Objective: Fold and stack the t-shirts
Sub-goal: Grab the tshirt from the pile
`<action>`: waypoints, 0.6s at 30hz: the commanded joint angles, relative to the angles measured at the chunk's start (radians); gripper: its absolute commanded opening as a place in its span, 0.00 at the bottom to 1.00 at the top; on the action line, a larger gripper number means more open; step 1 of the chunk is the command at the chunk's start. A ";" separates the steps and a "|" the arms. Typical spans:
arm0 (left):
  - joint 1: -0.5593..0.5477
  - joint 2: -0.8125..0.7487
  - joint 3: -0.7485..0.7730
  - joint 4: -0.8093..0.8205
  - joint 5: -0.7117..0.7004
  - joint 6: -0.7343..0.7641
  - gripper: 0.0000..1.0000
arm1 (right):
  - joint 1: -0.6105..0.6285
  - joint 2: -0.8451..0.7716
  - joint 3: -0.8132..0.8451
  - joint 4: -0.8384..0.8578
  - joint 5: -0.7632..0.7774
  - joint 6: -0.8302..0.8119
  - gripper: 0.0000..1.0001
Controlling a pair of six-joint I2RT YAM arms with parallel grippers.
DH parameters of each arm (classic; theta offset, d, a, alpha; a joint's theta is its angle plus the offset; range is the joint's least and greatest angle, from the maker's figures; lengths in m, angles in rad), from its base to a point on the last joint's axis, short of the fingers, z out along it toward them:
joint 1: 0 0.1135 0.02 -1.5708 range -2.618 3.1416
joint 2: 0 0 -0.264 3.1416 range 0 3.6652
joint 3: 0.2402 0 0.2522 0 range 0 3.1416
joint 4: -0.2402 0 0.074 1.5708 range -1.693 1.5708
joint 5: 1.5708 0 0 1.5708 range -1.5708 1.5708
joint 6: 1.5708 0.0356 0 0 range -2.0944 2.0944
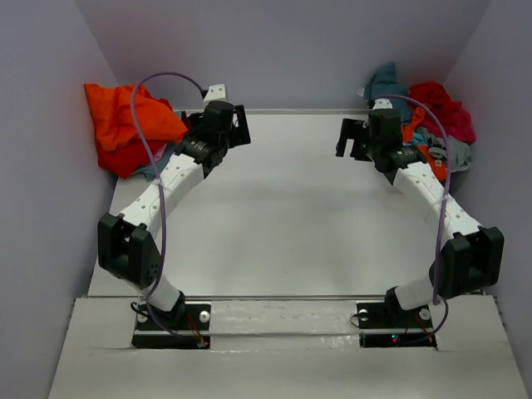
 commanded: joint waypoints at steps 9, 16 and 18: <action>-0.003 -0.007 0.012 0.043 0.016 0.021 0.99 | 0.009 -0.058 -0.008 0.081 -0.027 0.000 1.00; -0.003 -0.006 0.014 0.044 0.022 0.021 0.99 | 0.009 -0.081 -0.003 0.081 -0.018 0.008 1.00; -0.003 -0.004 0.015 0.041 0.021 0.021 0.99 | 0.009 -0.087 -0.006 0.083 -0.011 0.011 1.00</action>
